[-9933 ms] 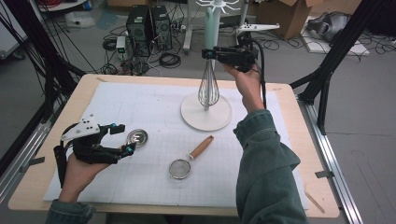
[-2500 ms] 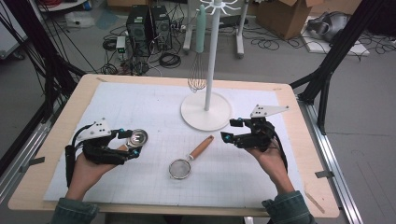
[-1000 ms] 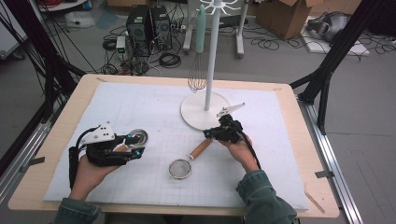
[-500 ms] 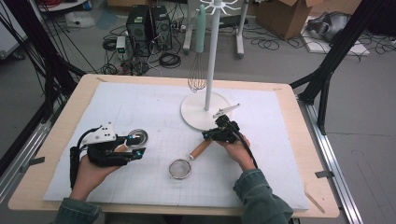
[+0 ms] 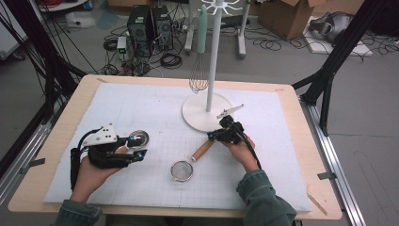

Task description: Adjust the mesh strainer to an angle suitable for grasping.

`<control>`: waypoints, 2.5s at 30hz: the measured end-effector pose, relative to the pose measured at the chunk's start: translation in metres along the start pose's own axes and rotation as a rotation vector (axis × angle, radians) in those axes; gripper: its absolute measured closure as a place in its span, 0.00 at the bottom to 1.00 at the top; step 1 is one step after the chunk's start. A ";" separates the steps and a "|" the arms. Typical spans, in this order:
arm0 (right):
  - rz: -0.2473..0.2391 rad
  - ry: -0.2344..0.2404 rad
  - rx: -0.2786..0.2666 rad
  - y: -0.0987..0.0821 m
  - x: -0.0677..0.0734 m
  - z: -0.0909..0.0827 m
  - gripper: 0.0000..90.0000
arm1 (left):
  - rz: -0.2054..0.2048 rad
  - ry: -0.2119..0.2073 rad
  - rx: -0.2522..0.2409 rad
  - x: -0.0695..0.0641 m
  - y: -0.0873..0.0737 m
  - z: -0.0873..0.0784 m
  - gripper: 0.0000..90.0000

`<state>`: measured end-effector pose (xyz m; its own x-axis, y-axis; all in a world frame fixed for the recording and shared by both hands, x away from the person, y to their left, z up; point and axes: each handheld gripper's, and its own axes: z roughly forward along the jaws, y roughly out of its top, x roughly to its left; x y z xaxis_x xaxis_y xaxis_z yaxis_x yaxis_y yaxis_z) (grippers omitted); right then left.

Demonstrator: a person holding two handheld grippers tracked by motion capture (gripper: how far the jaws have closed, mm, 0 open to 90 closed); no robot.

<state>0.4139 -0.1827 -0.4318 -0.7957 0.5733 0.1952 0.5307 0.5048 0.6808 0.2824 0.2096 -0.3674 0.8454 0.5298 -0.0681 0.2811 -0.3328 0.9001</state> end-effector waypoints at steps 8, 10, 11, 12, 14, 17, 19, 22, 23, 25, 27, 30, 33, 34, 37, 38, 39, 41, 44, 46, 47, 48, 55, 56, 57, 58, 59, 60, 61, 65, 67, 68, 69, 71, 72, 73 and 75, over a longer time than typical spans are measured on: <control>0.003 -0.034 -0.001 0.000 -0.002 0.000 0.99 | 0.006 -0.010 0.002 -0.001 0.000 0.001 0.61; 0.015 -0.032 -0.005 -0.001 -0.003 0.000 0.99 | 0.009 -0.008 0.002 -0.001 0.000 0.001 0.61; 0.014 -0.035 -0.006 -0.001 -0.003 0.001 0.99 | 0.005 -0.010 0.001 -0.001 0.000 0.002 0.61; 0.010 -0.037 -0.004 0.000 -0.002 0.002 0.99 | 0.007 -0.009 0.003 -0.001 0.000 0.002 0.61; 0.005 -0.040 -0.003 0.000 -0.002 0.003 0.99 | 0.007 -0.009 0.003 -0.001 0.000 0.002 0.61; 0.007 -0.041 -0.003 0.000 -0.003 0.002 0.99 | 0.010 -0.007 0.003 -0.001 0.000 0.001 0.61; 0.008 -0.039 -0.002 -0.001 -0.003 0.001 0.99 | 0.006 -0.008 0.002 -0.001 0.000 0.002 0.61; 0.004 -0.042 0.010 -0.001 -0.003 -0.001 0.99 | 0.007 -0.009 0.002 -0.002 0.000 0.002 0.61; 0.000 -0.044 0.012 -0.001 -0.003 -0.002 0.99 | 0.009 -0.011 0.003 -0.002 0.000 0.002 0.61; 0.000 -0.043 0.017 -0.001 -0.002 -0.003 0.99 | 0.009 -0.011 0.002 -0.002 0.000 0.002 0.61; 0.004 -0.043 0.023 -0.002 -0.001 -0.004 0.99 | 0.010 -0.008 0.003 -0.002 0.000 0.001 0.61; 0.006 -0.038 0.034 -0.004 -0.002 -0.006 0.99 | 0.011 -0.008 0.000 -0.001 0.001 0.000 0.61; 0.007 -0.039 0.041 -0.005 -0.002 -0.009 0.99 | 0.011 -0.008 0.000 -0.002 0.001 0.000 0.61; 0.006 -0.041 0.047 -0.005 -0.001 -0.010 0.99 | 0.011 -0.008 0.000 -0.002 0.001 0.000 0.61; 0.002 -0.038 0.059 -0.007 -0.002 -0.012 0.99 | 0.013 -0.010 0.001 -0.002 0.001 0.000 0.61; 0.004 -0.037 0.057 -0.008 -0.001 -0.013 0.99 | 0.014 -0.010 0.000 -0.002 0.001 0.000 0.61; 0.004 -0.036 0.061 -0.008 -0.001 -0.014 0.99 | 0.012 -0.010 -0.001 -0.002 0.001 0.000 0.61; 0.003 -0.034 0.062 -0.010 -0.001 -0.015 0.99 | 0.014 -0.008 0.000 -0.002 0.001 0.000 0.60; 0.003 -0.028 0.071 -0.012 -0.001 -0.018 0.99 | 0.015 -0.009 0.001 -0.002 0.001 0.000 0.60; -0.006 -0.030 0.058 -0.016 0.000 -0.020 0.99 | 0.017 -0.007 0.001 -0.002 0.002 0.000 0.60; 0.000 -0.024 0.056 -0.018 0.000 -0.021 0.99 | 0.013 -0.009 0.000 -0.002 0.001 0.000 0.60; 0.005 -0.020 0.052 -0.020 0.000 -0.023 0.99 | 0.014 -0.010 0.000 -0.002 0.001 0.000 0.60; 0.002 -0.008 0.046 -0.031 0.001 -0.029 0.99 | 0.016 -0.011 0.001 -0.003 0.002 0.001 0.60; 0.004 -0.008 0.047 -0.032 0.001 -0.030 0.99 | 0.014 -0.010 0.001 -0.003 0.002 0.001 0.60; 0.005 -0.007 0.046 -0.033 0.001 -0.032 0.99 | 0.015 -0.009 0.001 -0.003 0.002 0.001 0.60; 0.004 -0.004 0.045 -0.035 0.002 -0.032 0.99 | 0.017 -0.011 0.002 -0.003 0.002 0.001 0.60; 0.002 -0.003 0.046 -0.036 0.002 -0.034 0.99 | 0.015 -0.010 0.001 -0.003 0.002 0.001 0.60; 0.001 -0.002 0.043 -0.037 0.003 -0.034 0.99 | 0.018 -0.011 0.002 -0.003 0.002 0.001 0.60; -0.001 -0.007 0.043 -0.038 0.004 -0.035 0.99 | 0.020 -0.010 0.005 -0.003 0.002 0.002 0.60; 0.005 -0.002 0.030 -0.044 0.006 -0.039 0.99 | 0.016 -0.012 0.004 -0.003 0.001 0.002 0.60; 0.006 0.001 0.035 -0.045 0.006 -0.040 0.99 | 0.019 -0.013 0.004 -0.003 0.002 0.002 0.60; -0.004 -0.004 0.035 -0.046 0.007 -0.041 0.99 | 0.018 -0.011 0.003 -0.003 0.001 0.002 0.60; -0.007 -0.002 0.033 -0.046 0.008 -0.041 0.99 | 0.017 -0.010 0.003 -0.003 0.002 0.002 0.60; -0.007 -0.002 0.036 -0.047 0.010 -0.042 0.99 | 0.018 -0.011 0.004 -0.003 0.001 0.001 0.60; -0.009 0.001 0.037 -0.048 0.010 -0.042 0.99 | 0.020 -0.010 0.005 -0.003 0.001 0.002 0.60; -0.009 0.003 0.037 -0.049 0.010 -0.043 0.99 | 0.017 -0.010 0.006 -0.003 0.001 0.002 0.60; -0.006 0.008 0.038 -0.052 0.011 -0.043 0.99 | 0.015 -0.012 0.002 -0.004 0.001 0.002 0.60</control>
<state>0.3654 -0.2305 -0.4343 -0.8010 0.5652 0.1972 0.5367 0.5322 0.6547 0.2805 0.2058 -0.3668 0.8548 0.5155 -0.0592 0.2688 -0.3424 0.9003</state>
